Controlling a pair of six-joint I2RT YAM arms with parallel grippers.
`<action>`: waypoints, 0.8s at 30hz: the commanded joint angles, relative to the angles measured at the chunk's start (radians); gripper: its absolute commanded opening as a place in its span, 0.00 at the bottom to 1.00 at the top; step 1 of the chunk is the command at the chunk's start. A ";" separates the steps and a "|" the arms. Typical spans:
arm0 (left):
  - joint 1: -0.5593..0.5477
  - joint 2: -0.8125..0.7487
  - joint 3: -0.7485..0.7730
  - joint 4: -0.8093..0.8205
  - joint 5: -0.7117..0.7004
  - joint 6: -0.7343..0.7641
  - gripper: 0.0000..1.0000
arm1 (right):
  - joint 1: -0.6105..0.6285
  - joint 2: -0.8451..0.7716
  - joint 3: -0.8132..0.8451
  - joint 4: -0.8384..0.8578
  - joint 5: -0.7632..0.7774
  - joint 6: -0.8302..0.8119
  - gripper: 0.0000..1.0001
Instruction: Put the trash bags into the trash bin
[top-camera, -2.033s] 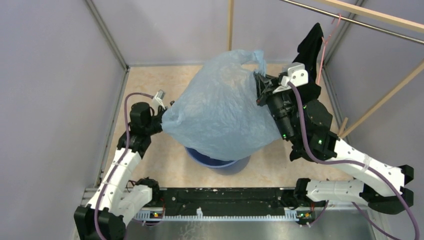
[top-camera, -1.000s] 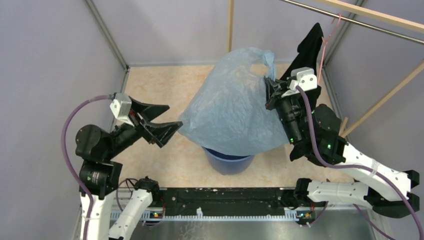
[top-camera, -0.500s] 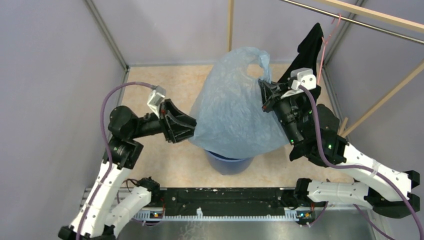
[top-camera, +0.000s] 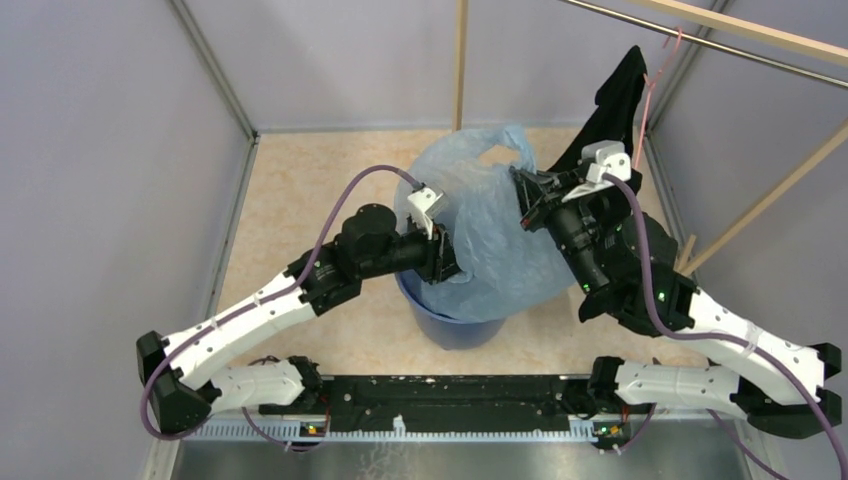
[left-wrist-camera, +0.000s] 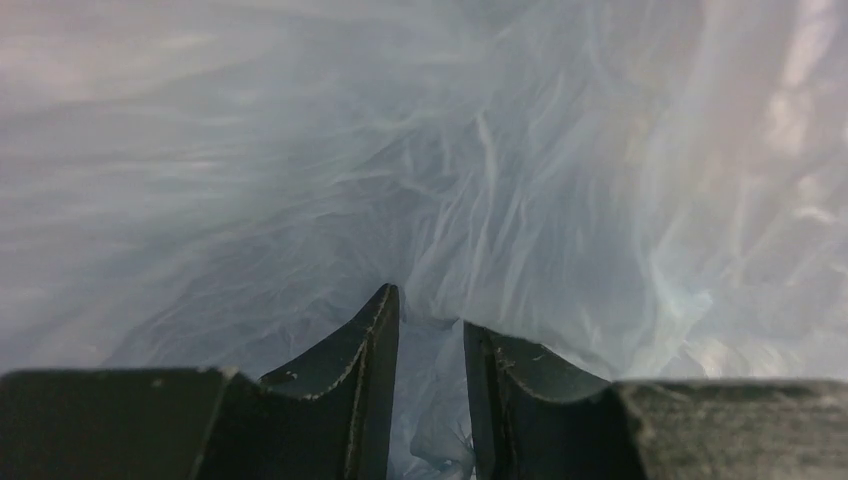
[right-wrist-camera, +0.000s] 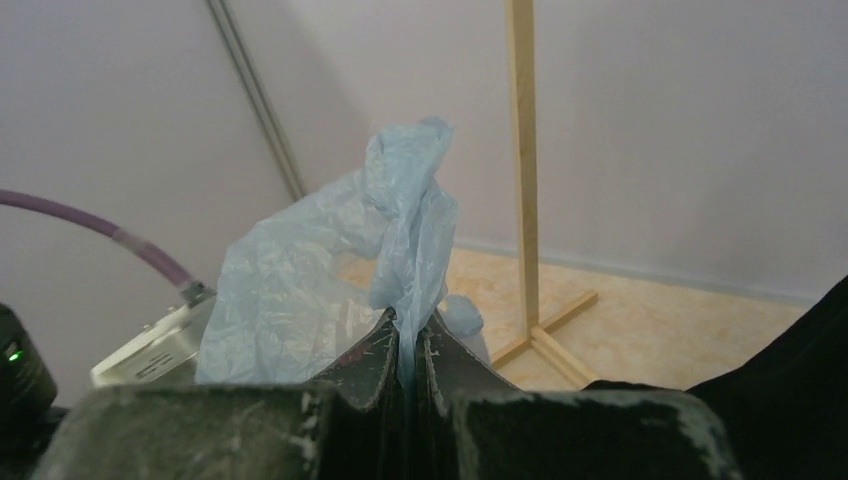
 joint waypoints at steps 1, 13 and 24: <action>-0.013 0.008 -0.023 -0.010 -0.244 0.028 0.36 | -0.011 -0.009 -0.062 0.009 -0.083 0.087 0.00; -0.014 -0.158 -0.046 -0.026 -0.091 -0.035 0.73 | -0.011 -0.067 -0.151 0.082 -0.121 0.031 0.00; -0.012 -0.324 0.030 -0.089 -0.411 -0.104 0.99 | -0.011 -0.109 -0.189 0.089 -0.170 0.027 0.00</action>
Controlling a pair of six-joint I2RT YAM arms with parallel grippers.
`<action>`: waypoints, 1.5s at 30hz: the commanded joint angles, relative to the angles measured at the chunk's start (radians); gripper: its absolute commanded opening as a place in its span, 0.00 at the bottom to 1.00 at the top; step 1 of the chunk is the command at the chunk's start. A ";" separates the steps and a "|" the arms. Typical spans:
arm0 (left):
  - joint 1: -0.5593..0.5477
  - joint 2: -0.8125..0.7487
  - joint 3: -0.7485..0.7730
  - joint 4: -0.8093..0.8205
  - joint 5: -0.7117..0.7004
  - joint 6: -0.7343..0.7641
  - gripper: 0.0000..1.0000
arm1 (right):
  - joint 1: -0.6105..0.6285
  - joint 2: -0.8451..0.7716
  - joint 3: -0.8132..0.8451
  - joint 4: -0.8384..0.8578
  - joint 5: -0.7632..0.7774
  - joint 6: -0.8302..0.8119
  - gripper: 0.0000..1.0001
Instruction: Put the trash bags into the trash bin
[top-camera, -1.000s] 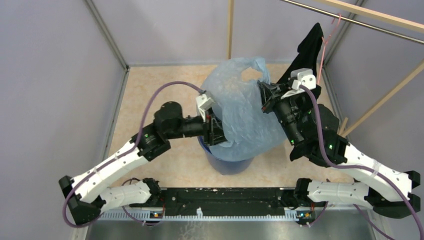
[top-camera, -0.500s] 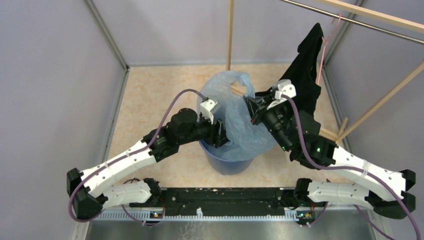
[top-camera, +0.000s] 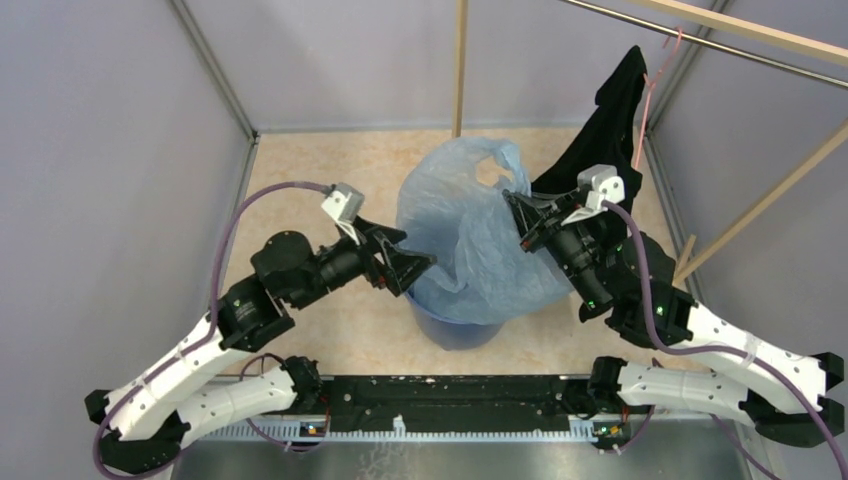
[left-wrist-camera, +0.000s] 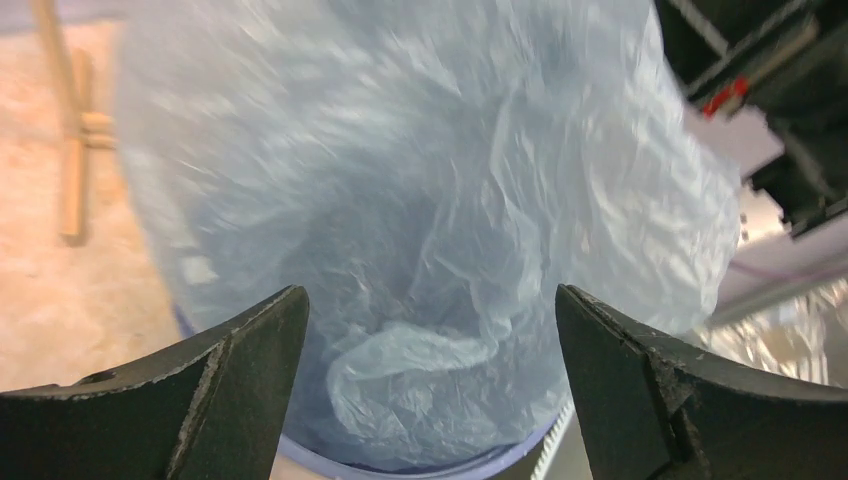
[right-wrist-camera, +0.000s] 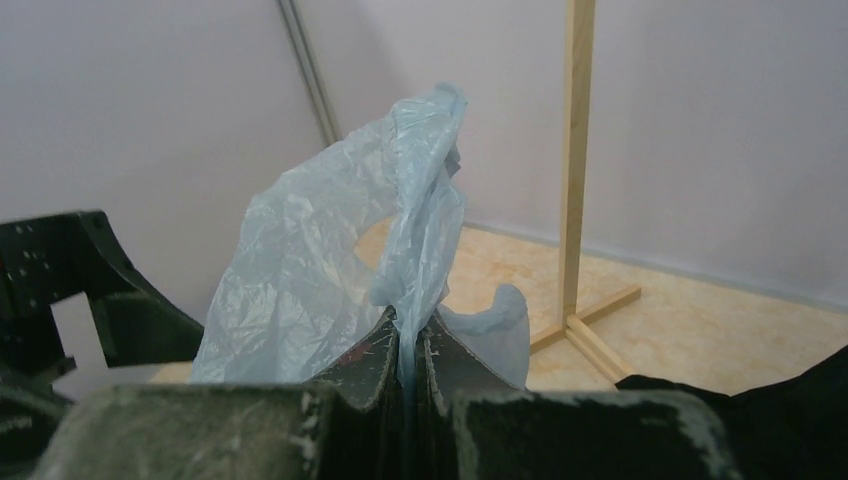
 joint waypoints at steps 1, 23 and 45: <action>-0.002 0.005 0.100 -0.013 -0.232 -0.037 0.99 | -0.010 -0.004 -0.008 0.027 -0.051 -0.011 0.00; 0.258 0.265 0.208 0.269 0.462 -0.023 0.77 | -0.011 -0.008 0.036 -0.025 -0.112 0.064 0.00; 0.255 0.130 0.044 0.160 0.545 -0.016 0.84 | -0.010 0.092 -0.054 0.125 -0.145 0.091 0.00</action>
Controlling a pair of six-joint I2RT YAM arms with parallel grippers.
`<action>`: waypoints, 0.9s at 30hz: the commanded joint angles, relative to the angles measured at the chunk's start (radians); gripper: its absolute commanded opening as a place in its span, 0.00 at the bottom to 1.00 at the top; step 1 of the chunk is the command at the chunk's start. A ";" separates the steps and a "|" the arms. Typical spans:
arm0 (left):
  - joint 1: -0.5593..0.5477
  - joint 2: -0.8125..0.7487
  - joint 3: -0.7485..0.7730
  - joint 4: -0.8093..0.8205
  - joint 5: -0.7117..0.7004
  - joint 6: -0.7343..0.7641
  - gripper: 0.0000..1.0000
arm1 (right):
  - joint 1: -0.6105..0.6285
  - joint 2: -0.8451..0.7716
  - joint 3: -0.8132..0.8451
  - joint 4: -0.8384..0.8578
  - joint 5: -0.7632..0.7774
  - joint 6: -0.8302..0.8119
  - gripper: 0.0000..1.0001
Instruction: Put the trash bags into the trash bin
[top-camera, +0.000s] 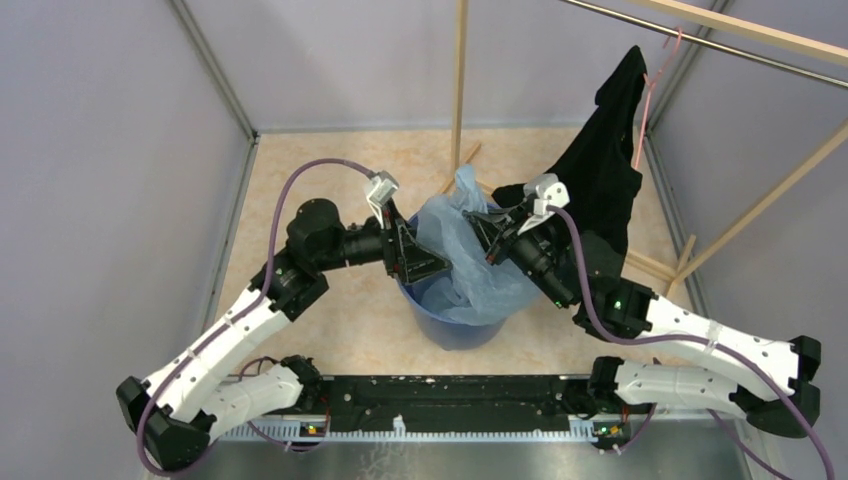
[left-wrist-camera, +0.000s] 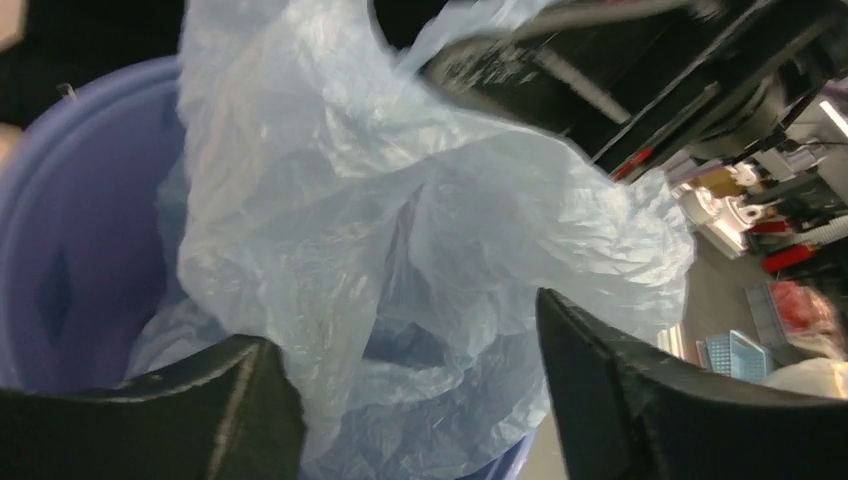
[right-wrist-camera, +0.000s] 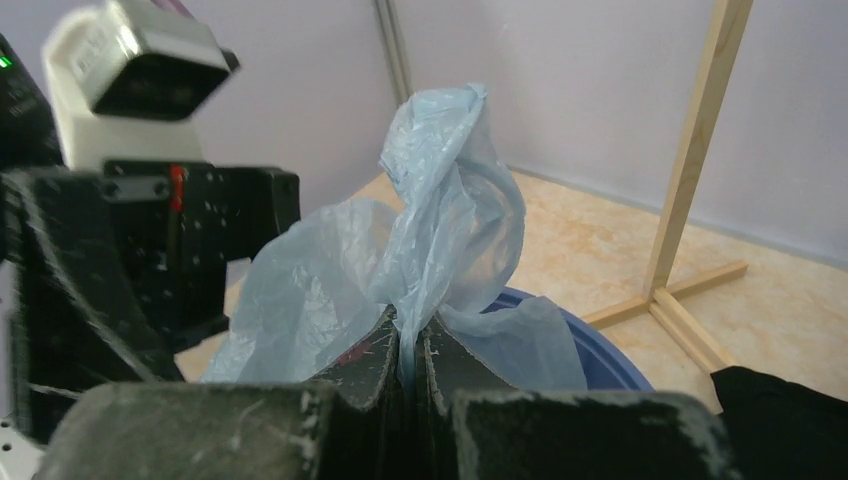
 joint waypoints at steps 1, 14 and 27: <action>-0.001 -0.041 0.165 -0.132 -0.049 0.125 0.92 | -0.011 -0.008 0.033 0.052 0.011 0.006 0.00; -0.001 -0.169 0.275 -0.311 -0.036 0.153 0.99 | -0.011 0.026 0.095 0.054 0.043 -0.016 0.00; -0.051 -0.002 0.085 -0.089 -0.055 -0.001 0.61 | -0.011 -0.005 0.047 0.067 0.058 0.013 0.00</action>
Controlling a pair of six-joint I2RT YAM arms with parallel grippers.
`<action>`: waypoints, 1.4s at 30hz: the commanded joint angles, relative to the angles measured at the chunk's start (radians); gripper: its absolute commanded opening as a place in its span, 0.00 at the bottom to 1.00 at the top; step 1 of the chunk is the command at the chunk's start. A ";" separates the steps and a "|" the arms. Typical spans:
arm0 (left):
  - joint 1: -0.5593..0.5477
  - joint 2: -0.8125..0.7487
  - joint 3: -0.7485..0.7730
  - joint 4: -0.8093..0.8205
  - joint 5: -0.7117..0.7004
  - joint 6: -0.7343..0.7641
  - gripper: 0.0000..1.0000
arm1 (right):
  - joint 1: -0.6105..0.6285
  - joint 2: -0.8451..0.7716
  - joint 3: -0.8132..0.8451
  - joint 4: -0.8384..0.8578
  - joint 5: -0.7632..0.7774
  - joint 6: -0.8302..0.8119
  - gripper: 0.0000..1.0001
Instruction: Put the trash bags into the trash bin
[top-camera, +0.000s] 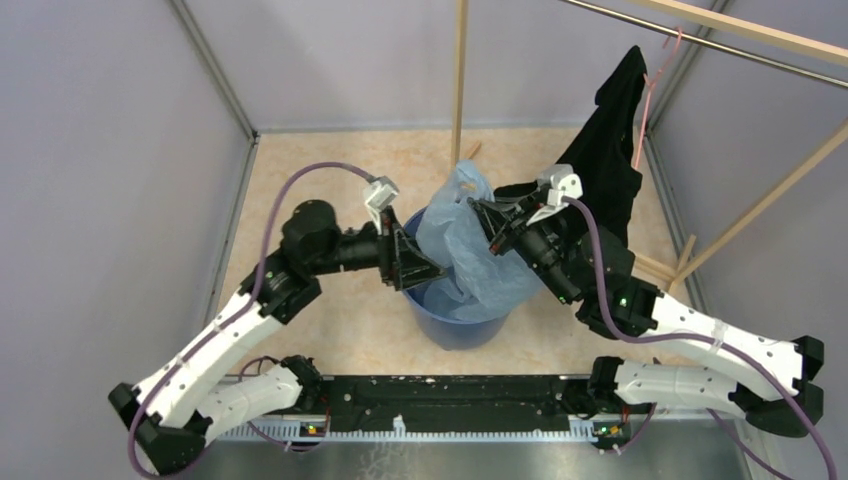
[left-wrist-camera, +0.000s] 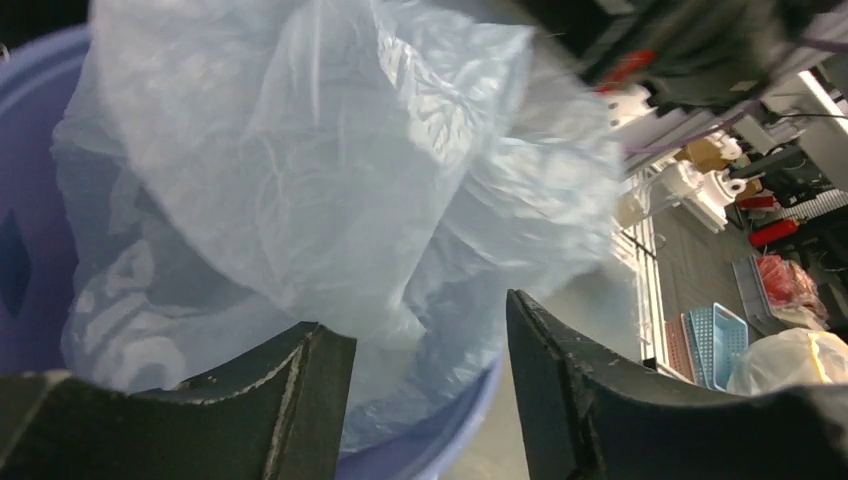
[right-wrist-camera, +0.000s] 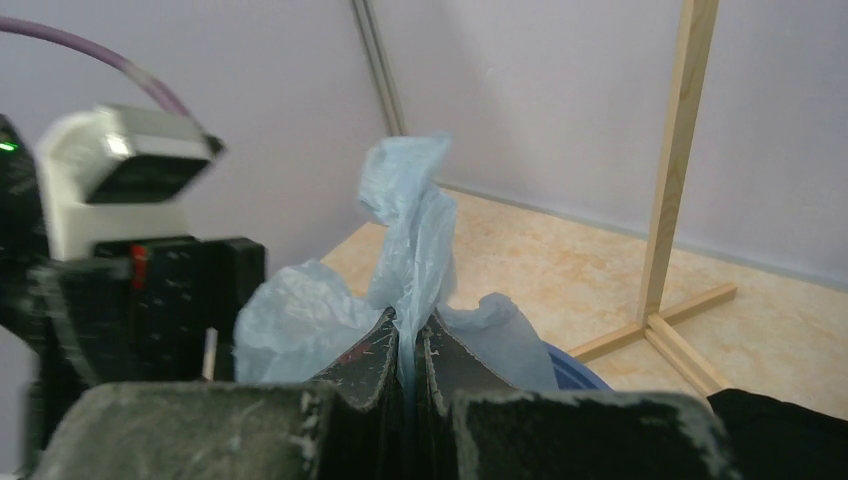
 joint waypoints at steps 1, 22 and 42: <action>-0.049 0.094 -0.011 0.075 -0.108 -0.032 0.58 | -0.011 -0.025 -0.022 0.059 0.024 0.007 0.00; -0.097 -0.118 0.192 -0.359 -0.397 0.158 0.99 | -0.010 -0.016 -0.047 0.062 0.066 -0.031 0.00; -0.613 0.229 0.203 -0.046 -0.827 0.200 0.88 | -0.011 -0.039 -0.036 0.046 0.064 -0.009 0.00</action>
